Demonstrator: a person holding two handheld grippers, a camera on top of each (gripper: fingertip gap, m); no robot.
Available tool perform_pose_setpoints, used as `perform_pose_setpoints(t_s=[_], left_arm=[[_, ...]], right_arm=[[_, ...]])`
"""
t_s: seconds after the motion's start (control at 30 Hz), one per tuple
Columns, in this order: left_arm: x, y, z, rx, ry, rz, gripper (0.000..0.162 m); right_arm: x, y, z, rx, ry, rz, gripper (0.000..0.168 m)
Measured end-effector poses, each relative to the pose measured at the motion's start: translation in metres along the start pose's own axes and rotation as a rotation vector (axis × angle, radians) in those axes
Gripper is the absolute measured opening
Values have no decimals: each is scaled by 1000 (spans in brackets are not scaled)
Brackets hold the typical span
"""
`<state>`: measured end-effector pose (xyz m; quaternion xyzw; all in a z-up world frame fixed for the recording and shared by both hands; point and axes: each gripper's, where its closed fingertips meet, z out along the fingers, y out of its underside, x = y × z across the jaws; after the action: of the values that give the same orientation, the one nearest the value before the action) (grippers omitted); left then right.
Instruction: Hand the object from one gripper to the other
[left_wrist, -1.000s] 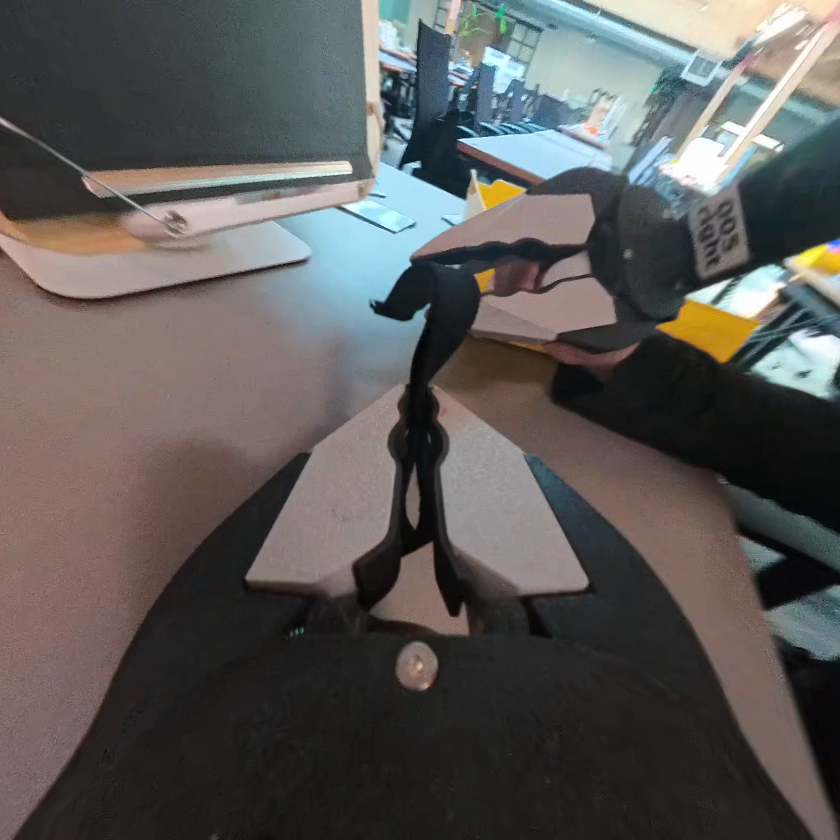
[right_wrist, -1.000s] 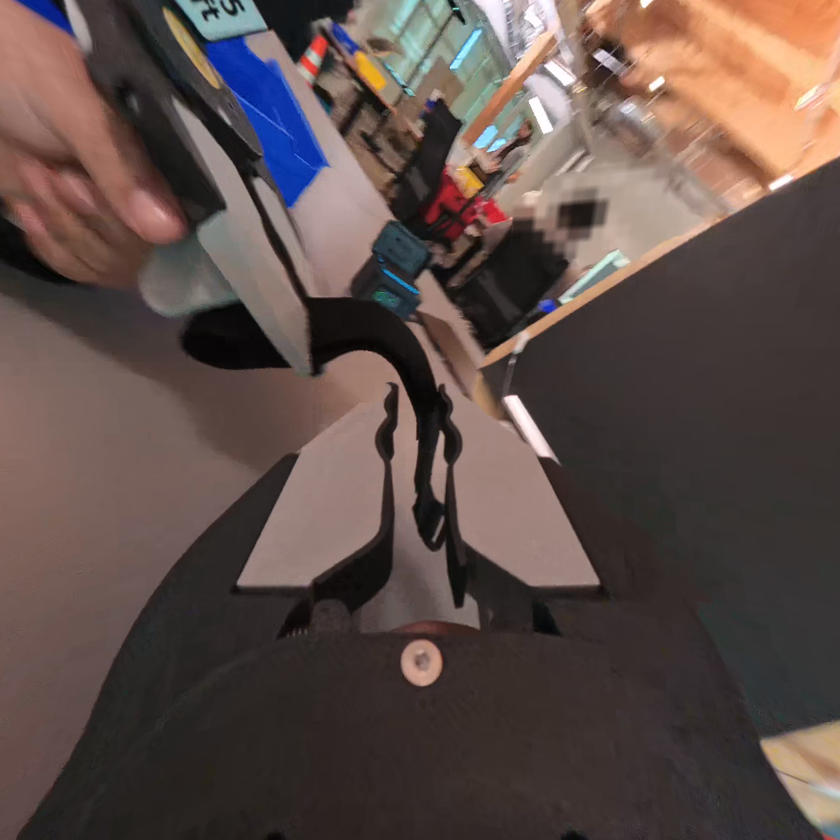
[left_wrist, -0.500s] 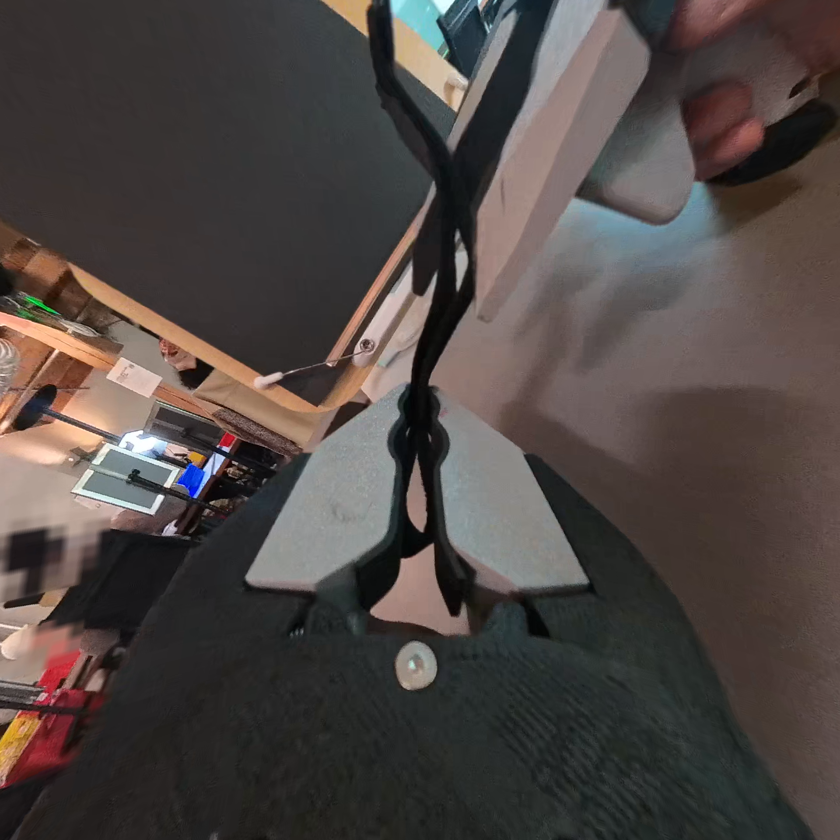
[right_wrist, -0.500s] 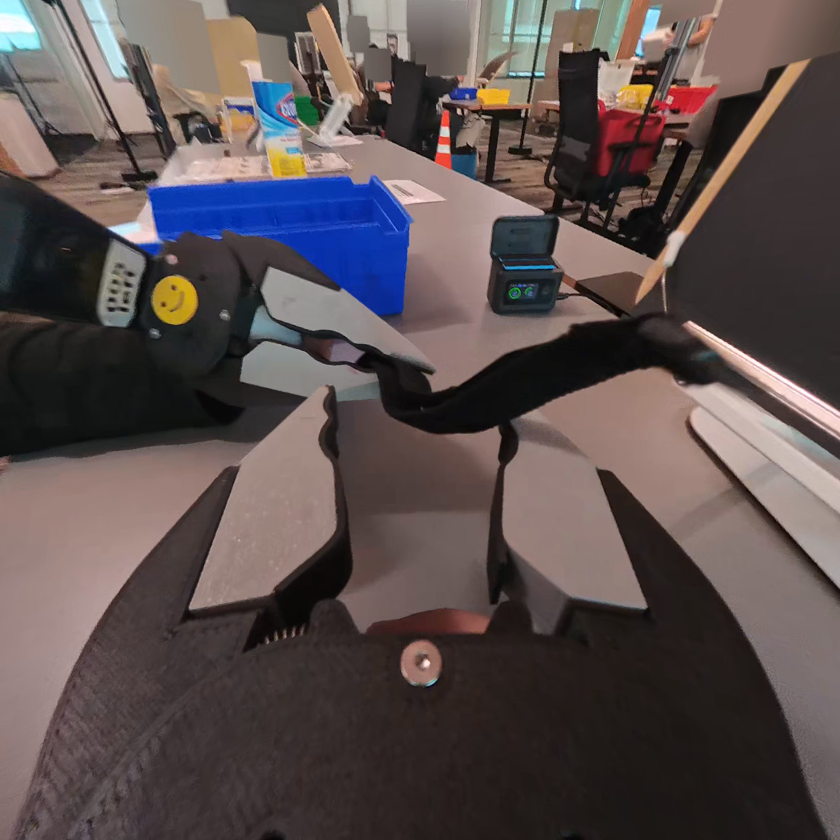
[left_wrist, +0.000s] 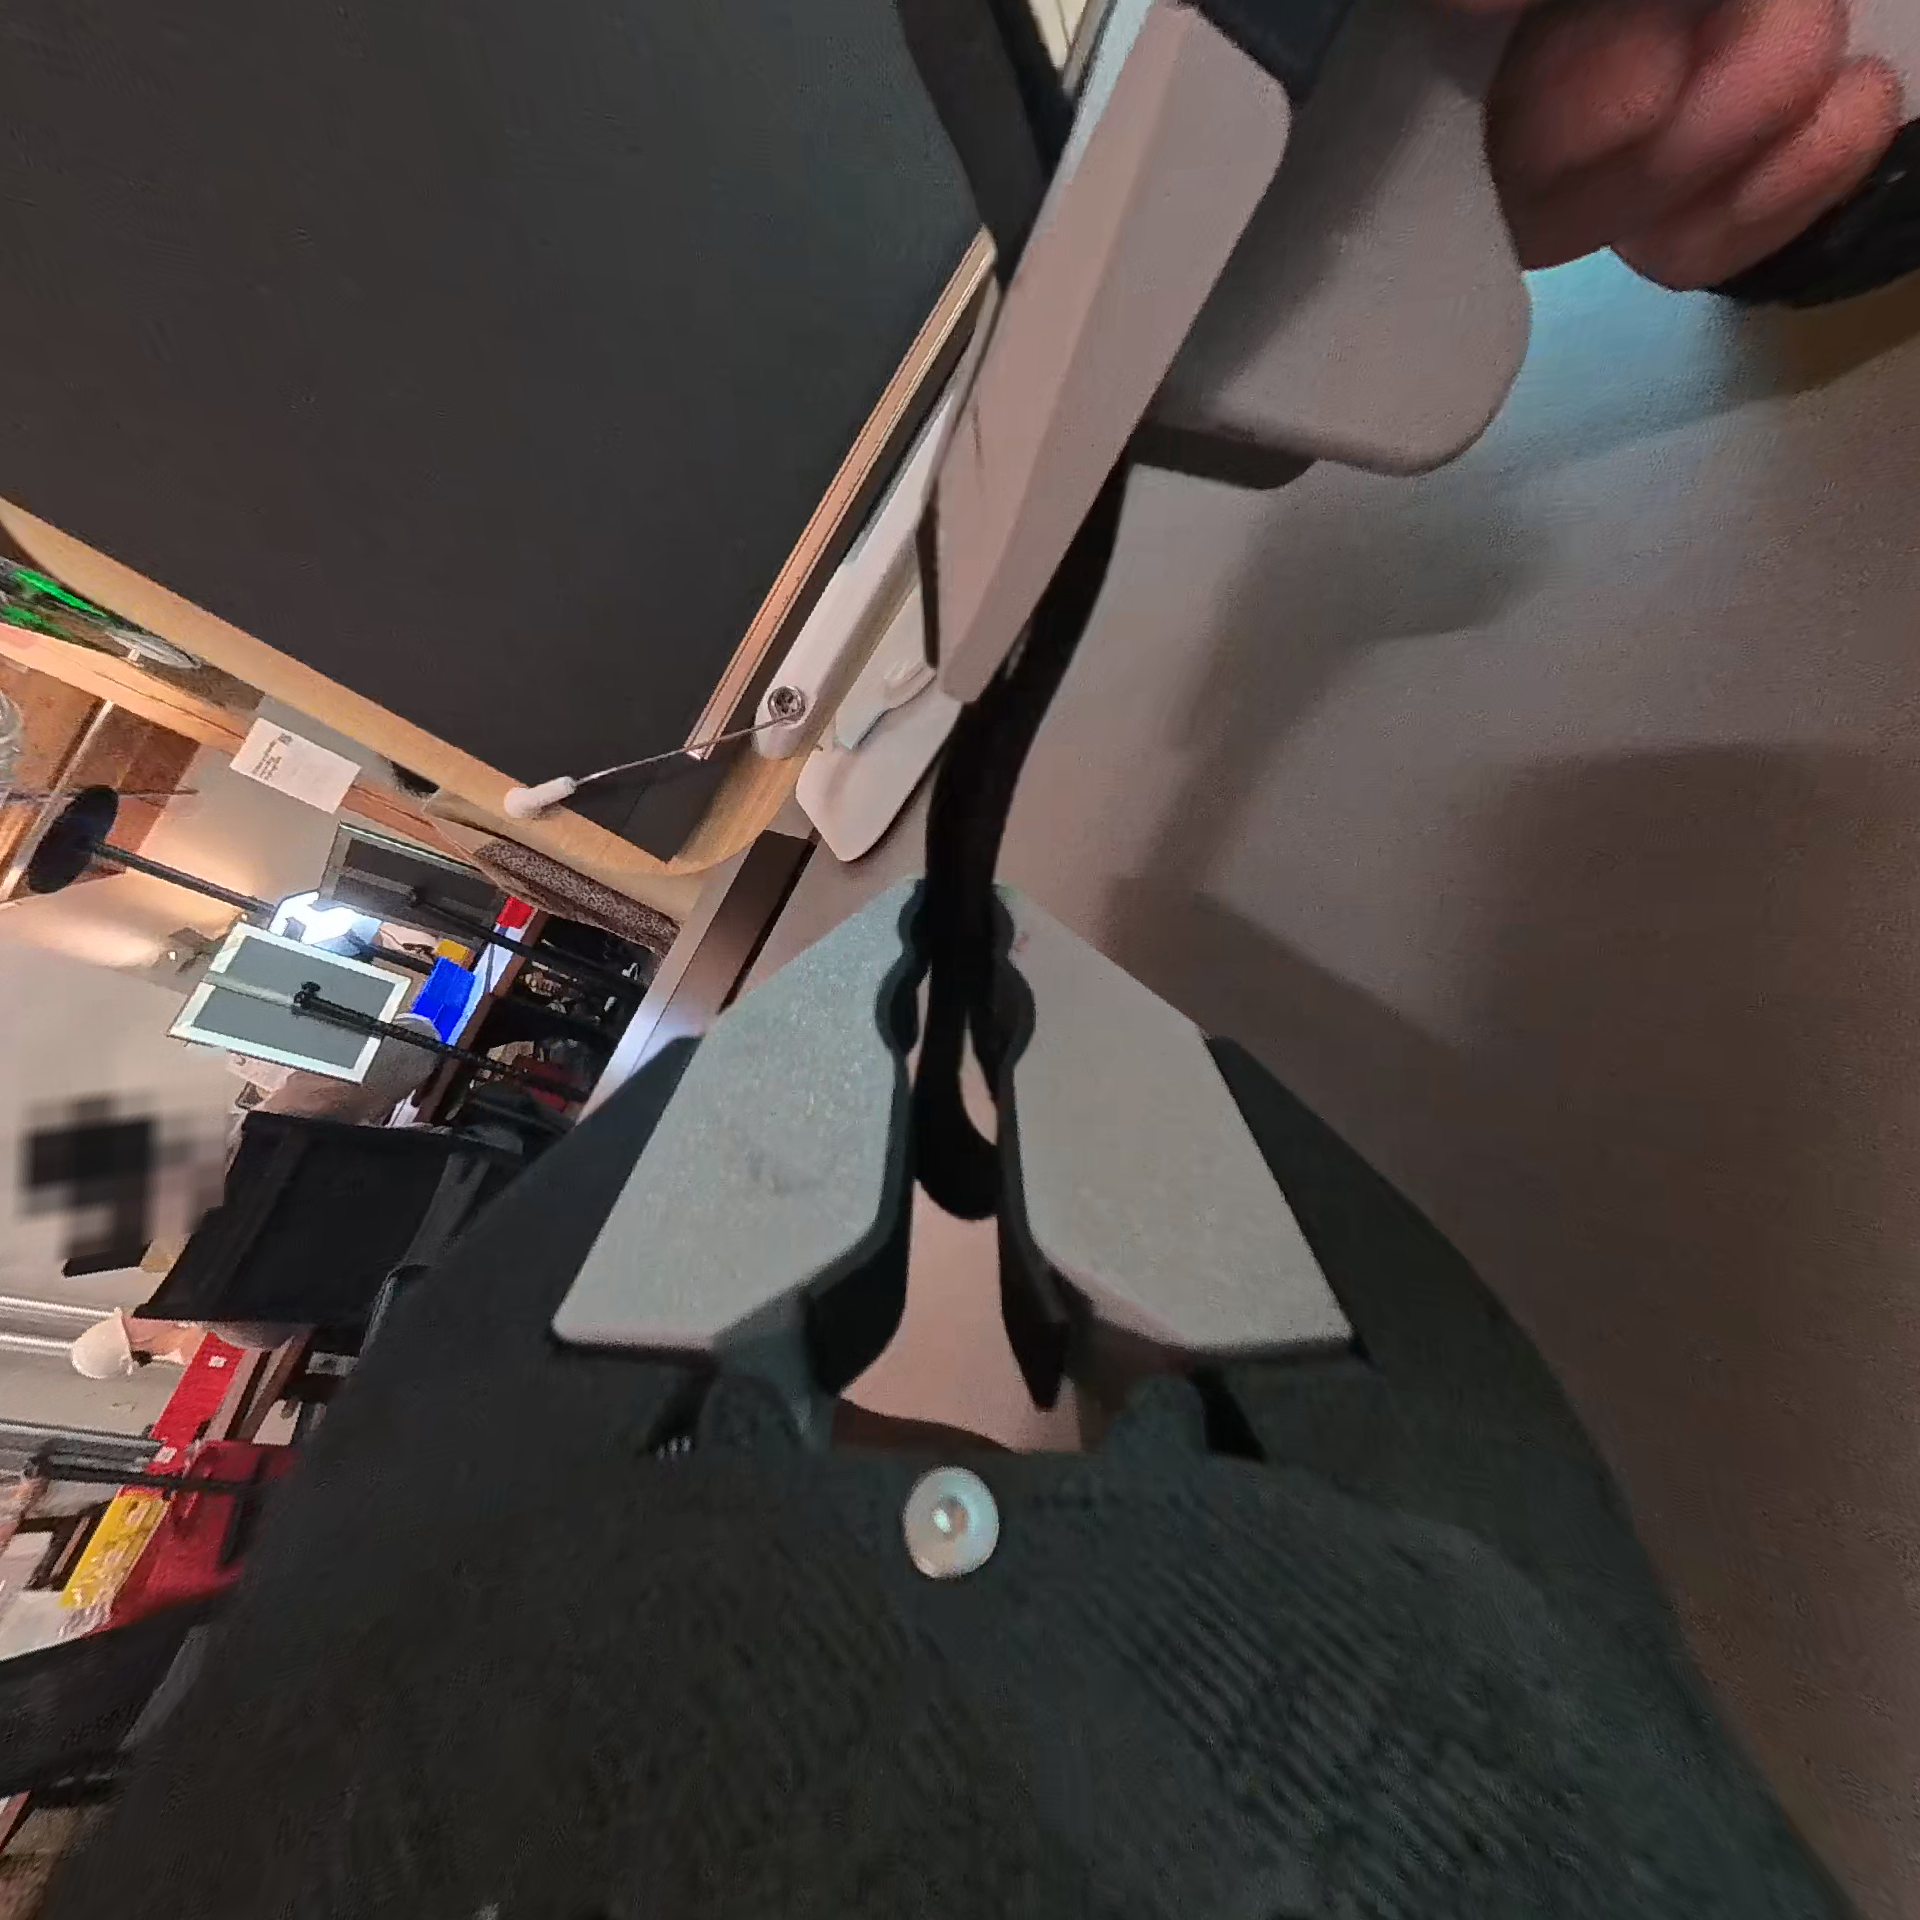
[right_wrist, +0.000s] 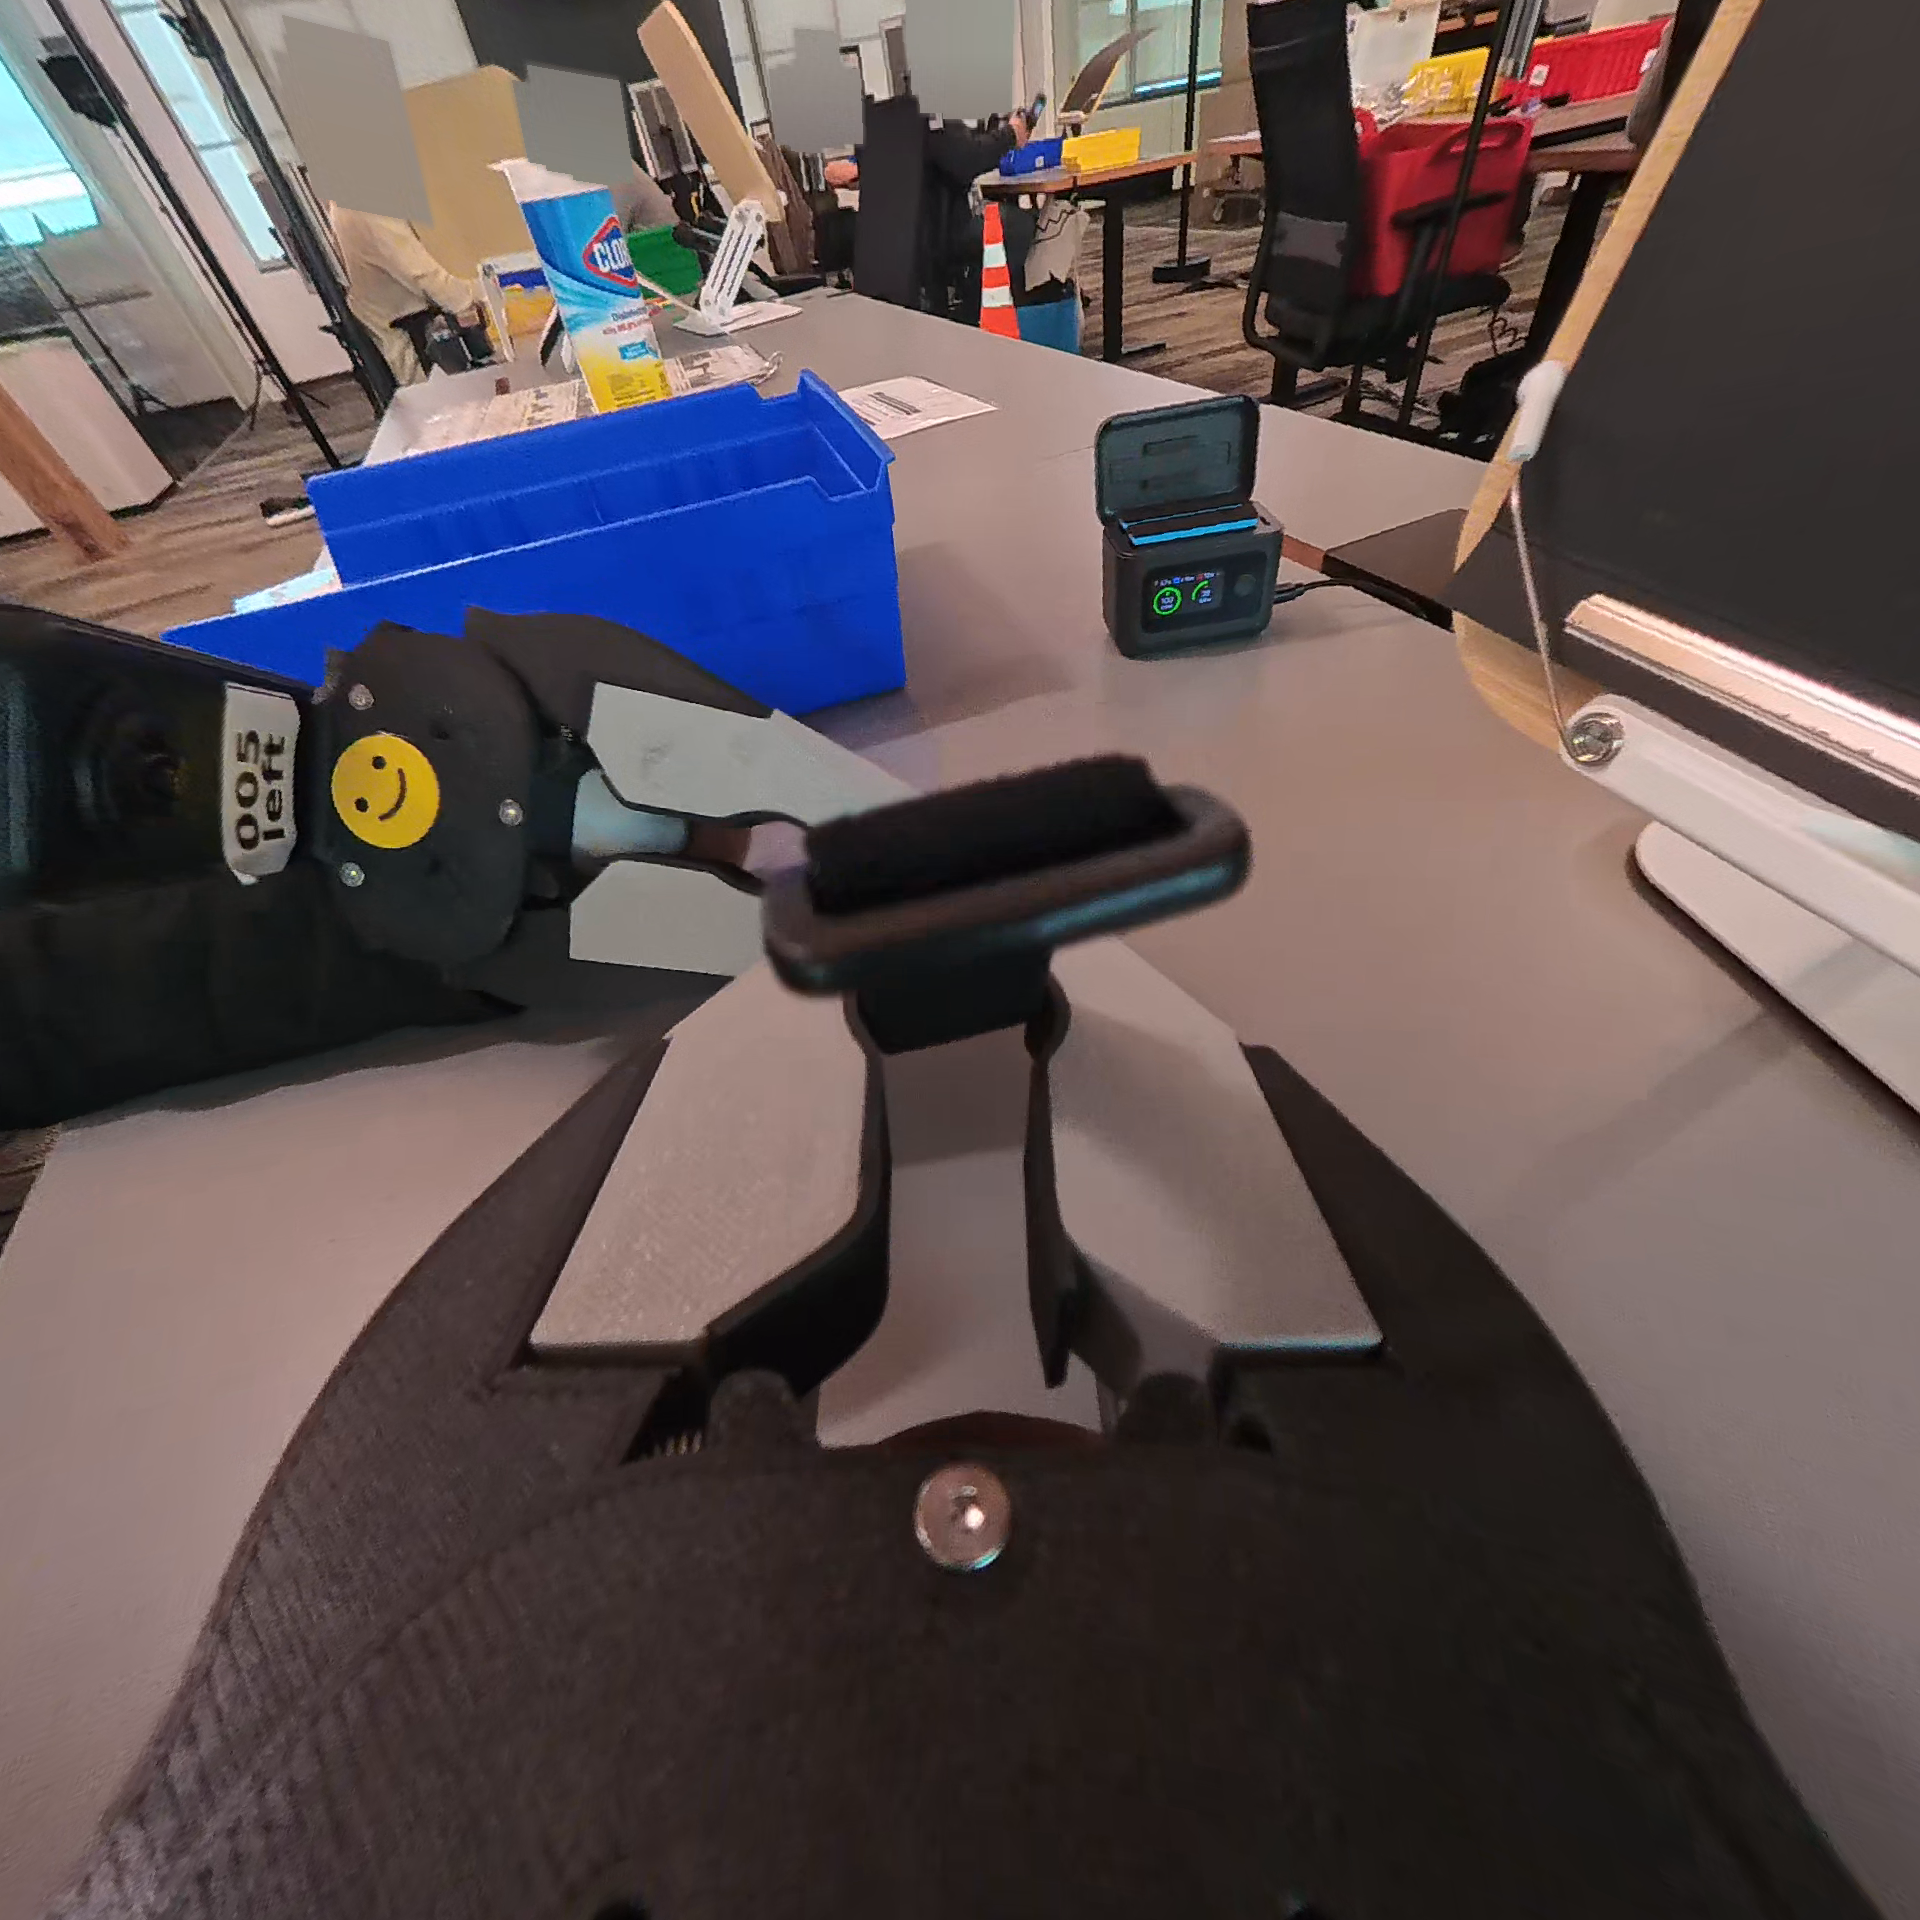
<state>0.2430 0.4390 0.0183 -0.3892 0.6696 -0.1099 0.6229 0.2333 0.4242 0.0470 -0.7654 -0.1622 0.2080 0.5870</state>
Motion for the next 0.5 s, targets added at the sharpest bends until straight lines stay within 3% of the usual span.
perform_pose_setpoints(t_s=[0.13,0.23,0.4,0.5], left_arm=[[-4,10,3,-33,16,-71,20],[-13,9,3,-11,36,-215,24],[-31,-3,-3,87,164,-622,29],[-38,-22,-9,206,226,-714,35]], right_arm=[[12,-3,-5,8,78,-38,20],[33,-6,-15,-3,242,-141,20],[57,-13,-31,-102,578,-650,20],[53,-6,-24,-195,645,-914,20]])
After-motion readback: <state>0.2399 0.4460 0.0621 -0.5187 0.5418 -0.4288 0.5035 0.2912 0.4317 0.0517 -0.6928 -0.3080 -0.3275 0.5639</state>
